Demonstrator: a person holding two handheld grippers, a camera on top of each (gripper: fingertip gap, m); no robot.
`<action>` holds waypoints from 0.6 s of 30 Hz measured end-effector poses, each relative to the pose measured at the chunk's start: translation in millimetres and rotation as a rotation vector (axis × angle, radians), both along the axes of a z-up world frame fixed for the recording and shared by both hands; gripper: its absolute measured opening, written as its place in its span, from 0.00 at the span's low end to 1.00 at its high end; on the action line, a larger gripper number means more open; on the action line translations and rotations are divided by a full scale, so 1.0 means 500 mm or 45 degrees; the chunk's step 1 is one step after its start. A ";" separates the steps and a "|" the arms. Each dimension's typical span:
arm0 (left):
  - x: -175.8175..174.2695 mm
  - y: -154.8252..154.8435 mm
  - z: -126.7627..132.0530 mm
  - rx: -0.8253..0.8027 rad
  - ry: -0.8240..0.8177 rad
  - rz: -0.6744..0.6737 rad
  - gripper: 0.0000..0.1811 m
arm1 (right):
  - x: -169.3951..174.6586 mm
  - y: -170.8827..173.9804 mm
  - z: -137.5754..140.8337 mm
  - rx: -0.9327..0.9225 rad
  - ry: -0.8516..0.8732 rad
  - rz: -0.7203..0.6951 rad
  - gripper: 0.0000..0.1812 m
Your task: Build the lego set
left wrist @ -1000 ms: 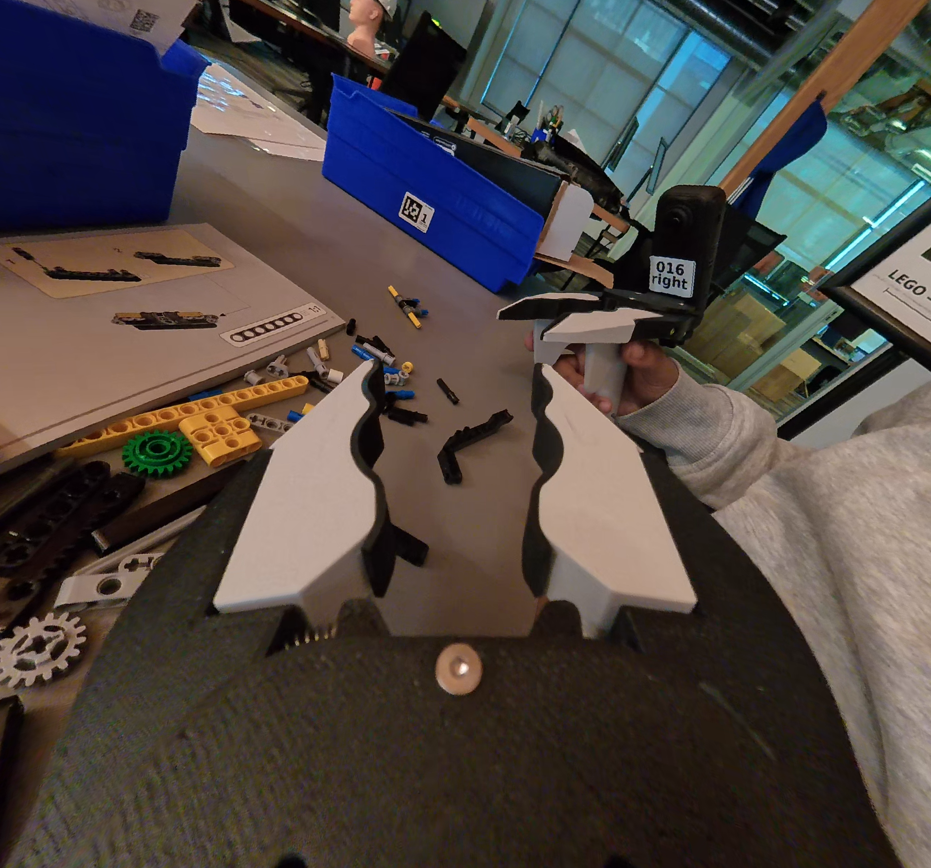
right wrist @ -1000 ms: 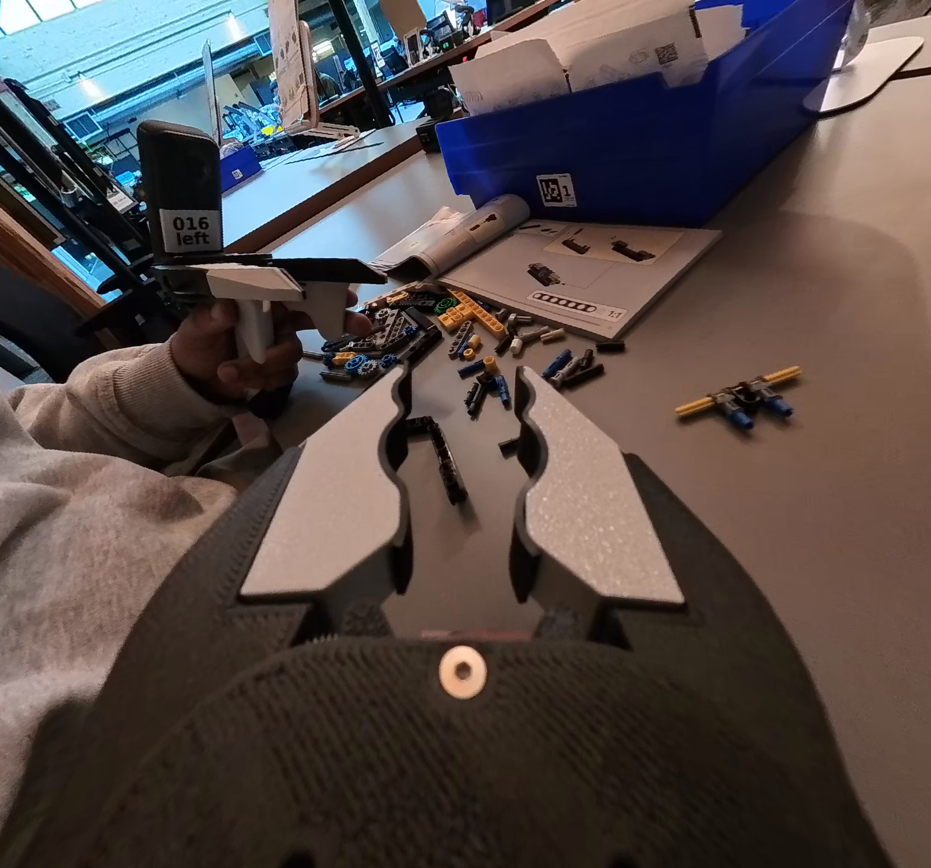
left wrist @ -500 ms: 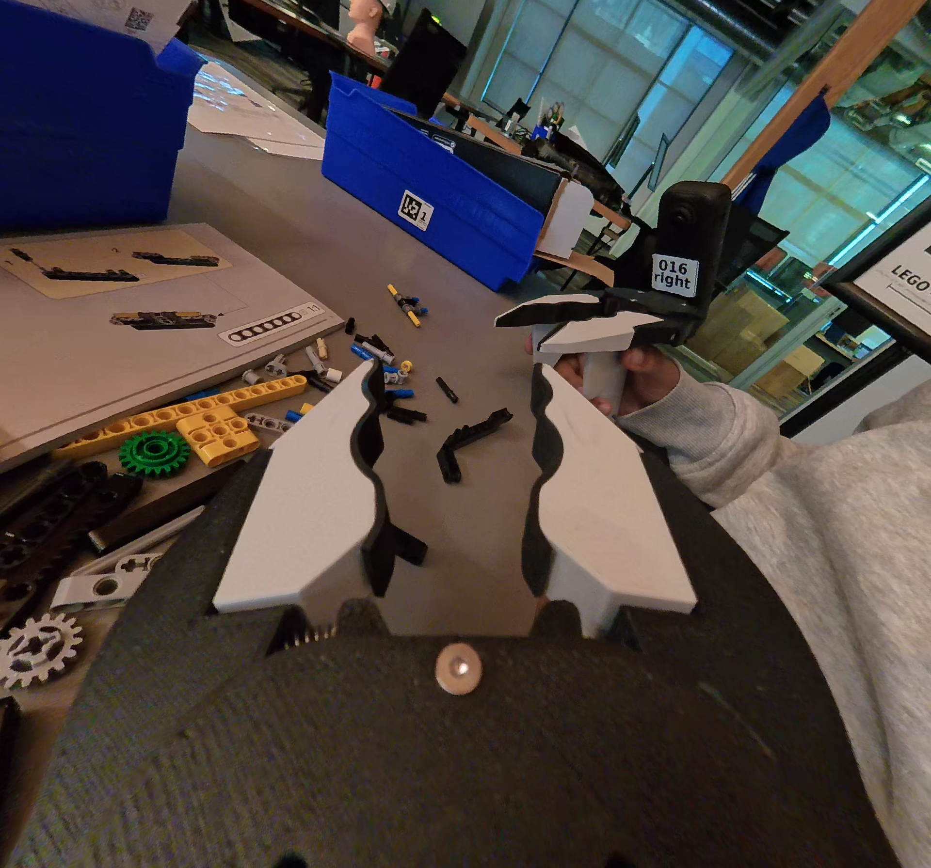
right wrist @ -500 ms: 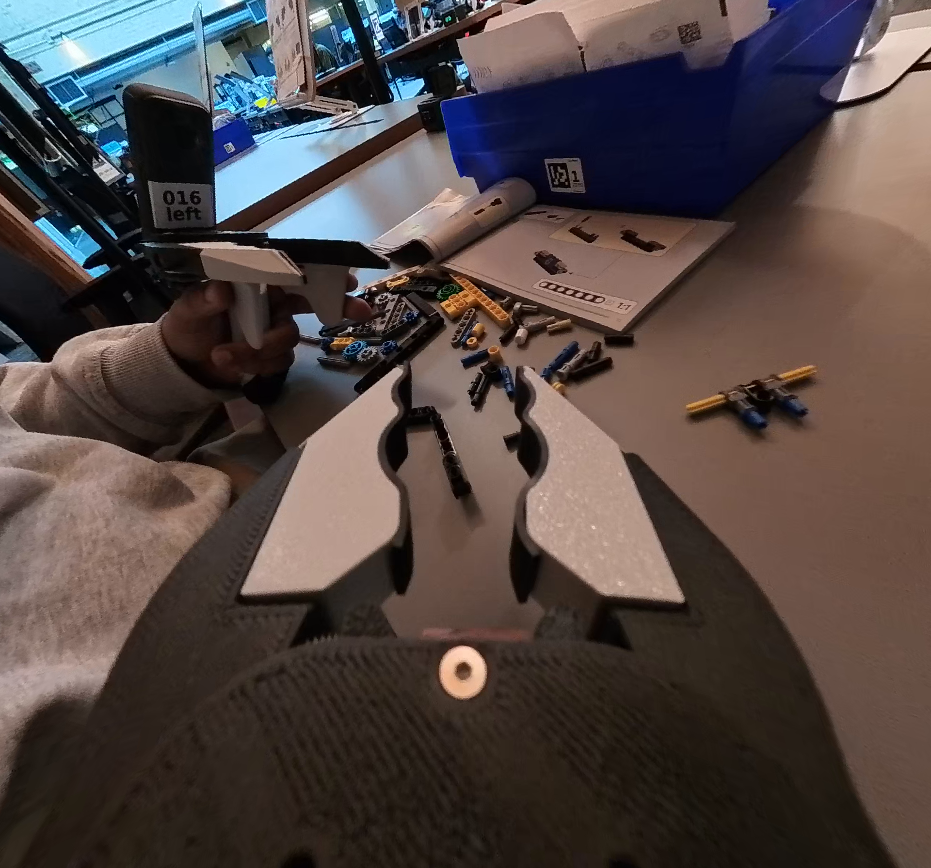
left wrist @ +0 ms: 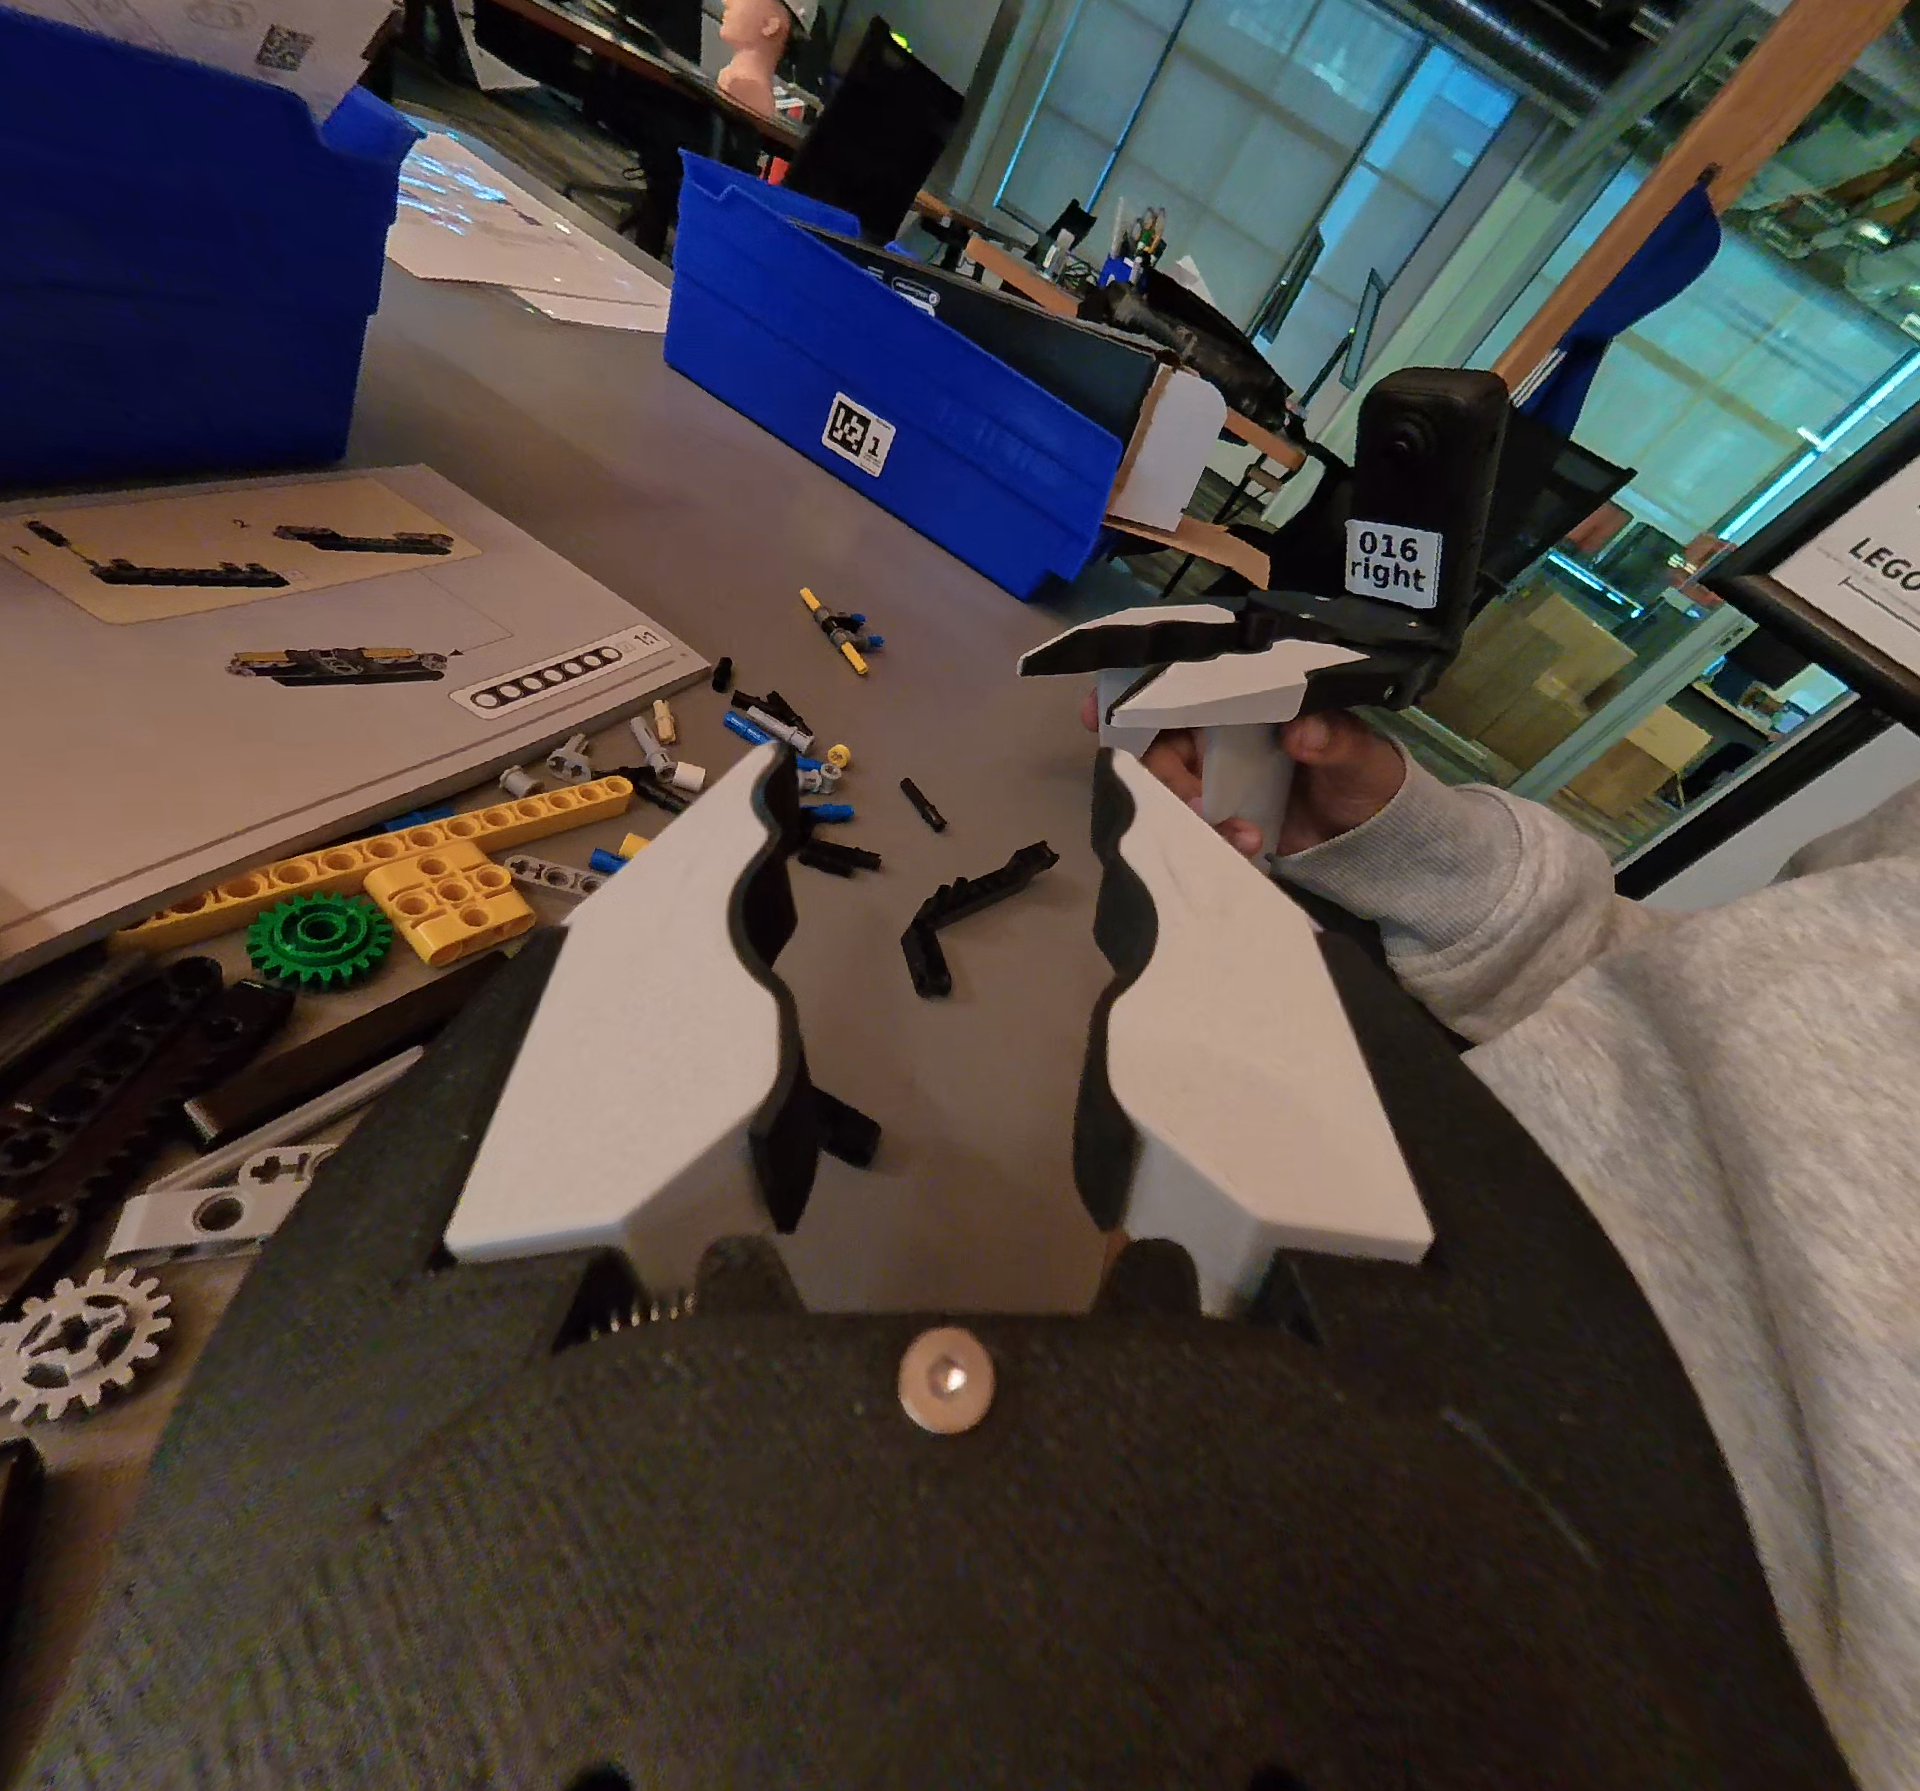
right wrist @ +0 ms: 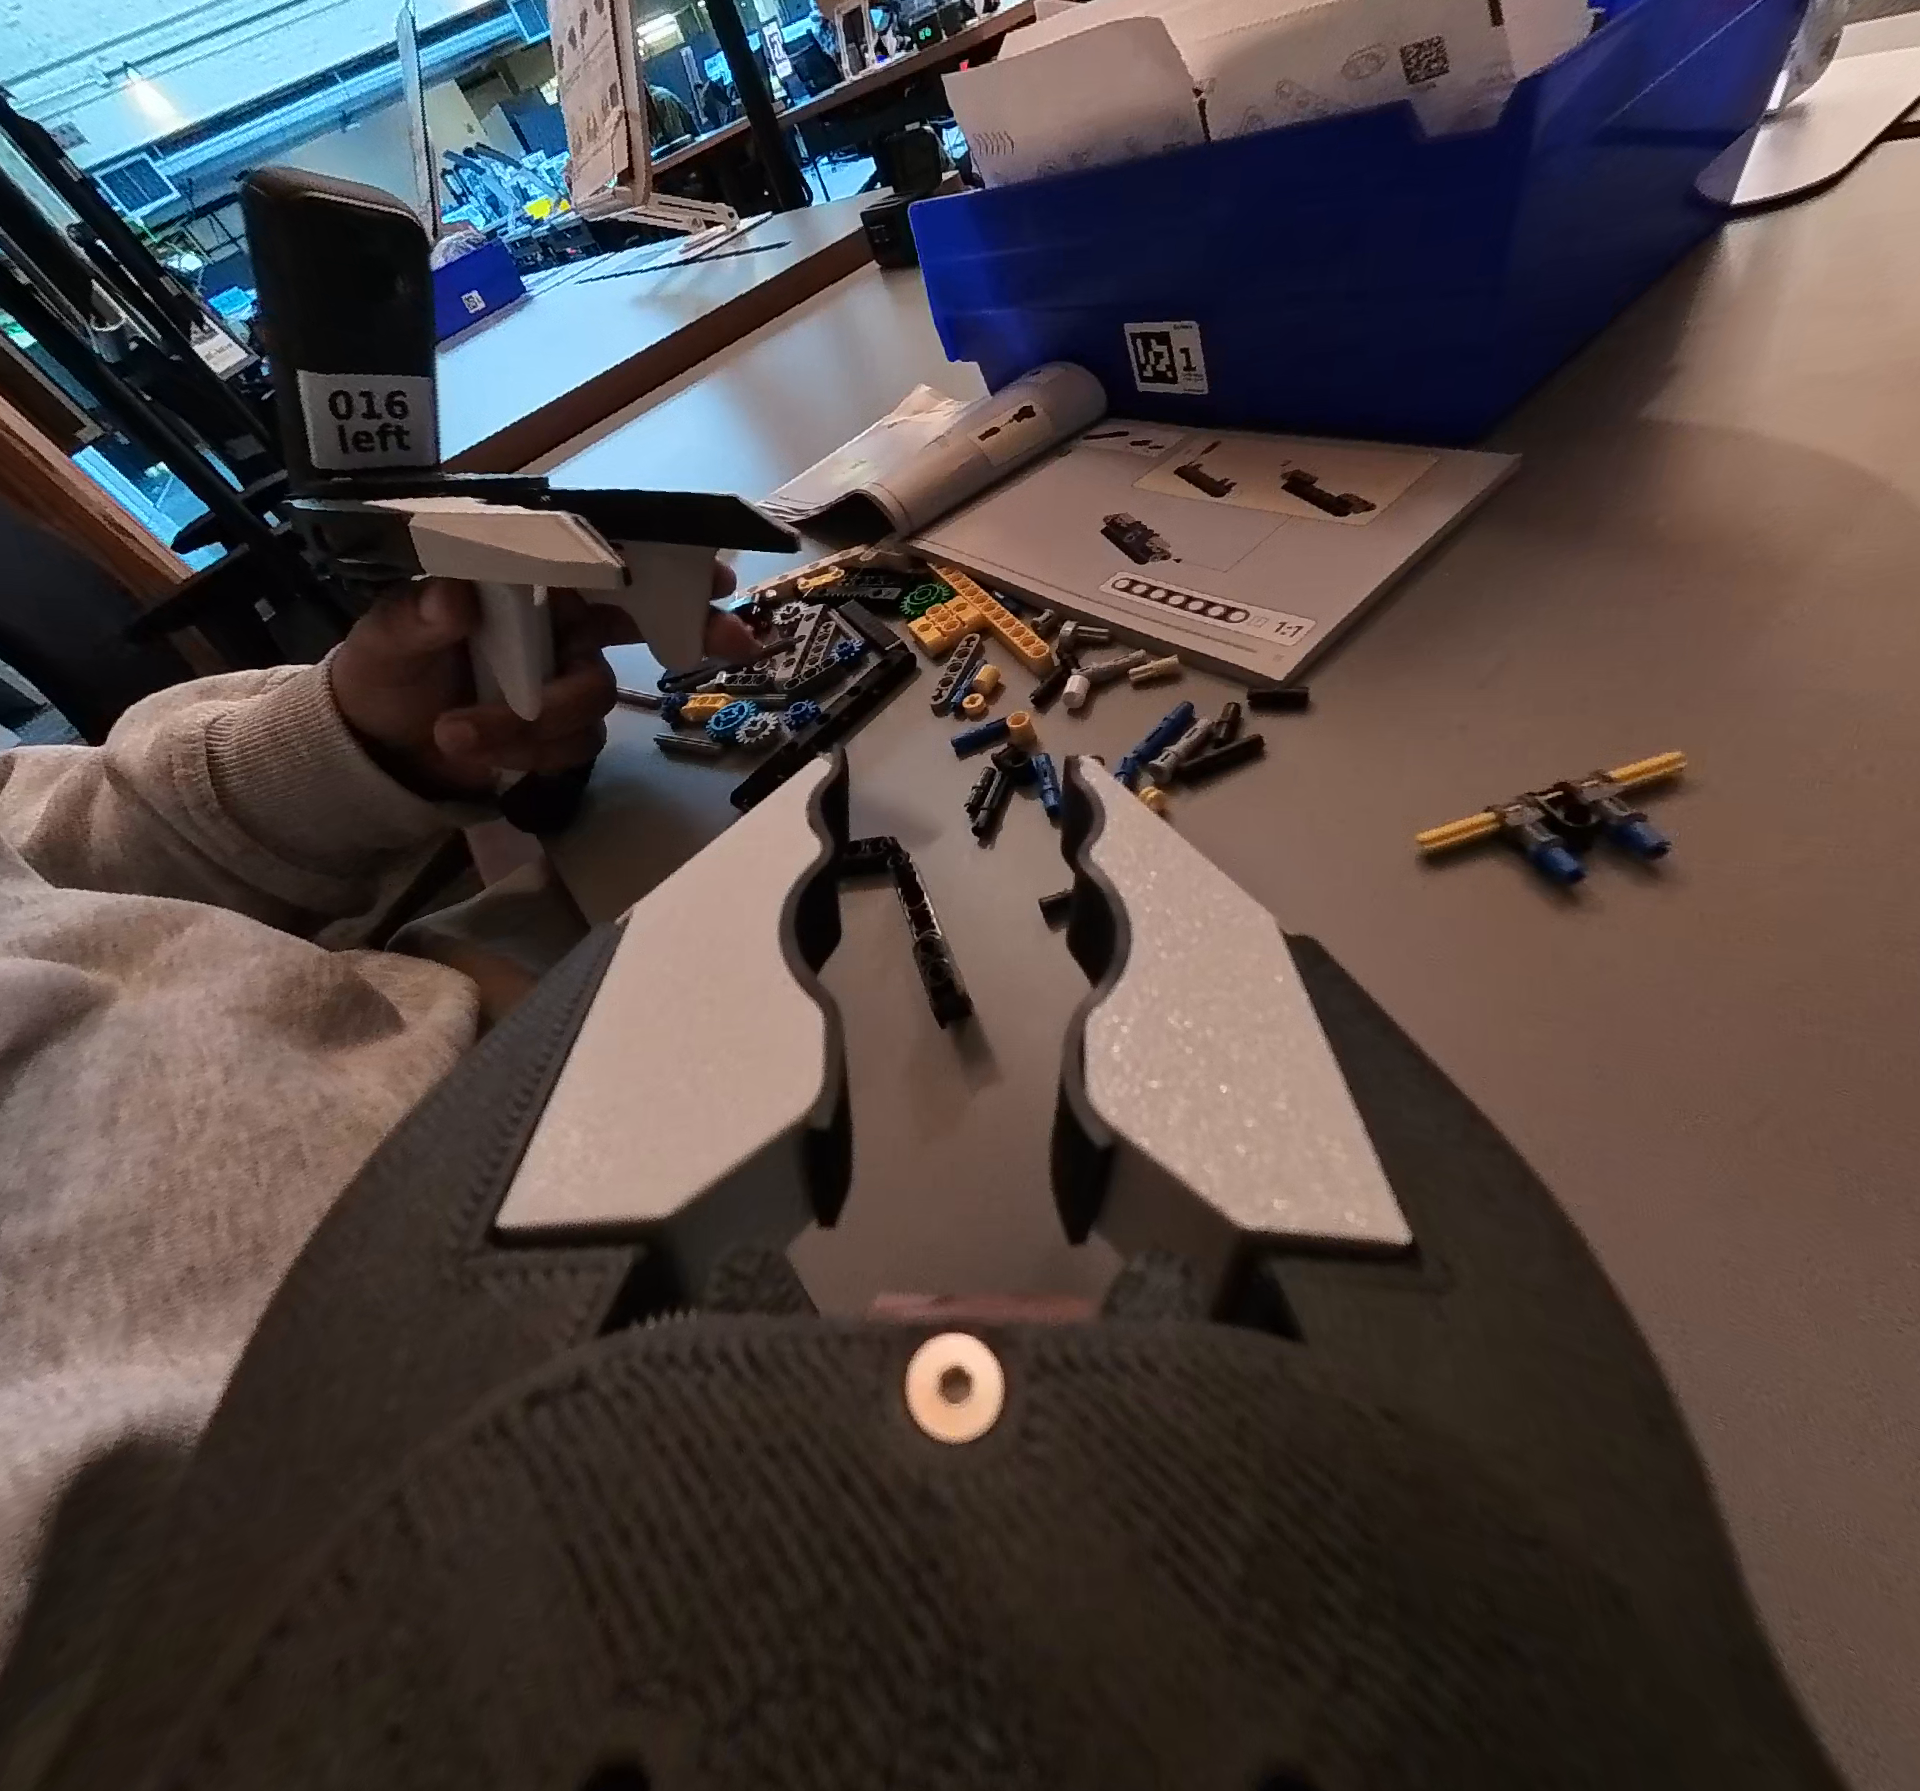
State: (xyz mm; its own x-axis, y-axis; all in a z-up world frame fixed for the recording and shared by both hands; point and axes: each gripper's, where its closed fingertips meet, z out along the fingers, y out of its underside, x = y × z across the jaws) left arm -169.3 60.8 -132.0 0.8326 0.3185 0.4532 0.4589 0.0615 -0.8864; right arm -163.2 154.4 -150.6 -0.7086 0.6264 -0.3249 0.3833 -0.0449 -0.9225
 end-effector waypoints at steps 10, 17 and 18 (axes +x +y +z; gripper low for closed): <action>0.000 -0.005 0.009 -0.032 0.107 0.045 0.00 | 0.003 -0.002 0.001 0.009 0.016 0.007 0.15; -0.027 -0.016 -0.006 -0.104 0.074 0.162 0.00 | 0.004 -0.003 0.002 0.013 0.023 0.010 0.05; -0.029 -0.016 -0.011 -0.124 0.064 0.171 0.00 | 0.004 -0.003 0.002 0.015 0.026 0.007 0.04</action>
State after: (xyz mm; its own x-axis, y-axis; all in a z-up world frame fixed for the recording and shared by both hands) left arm -183.9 52.6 -137.6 0.8003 0.4688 0.3738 0.4075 0.0320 -0.9126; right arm -161.3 153.1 -149.6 -0.7183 0.6263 -0.3031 0.3646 -0.0322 -0.9306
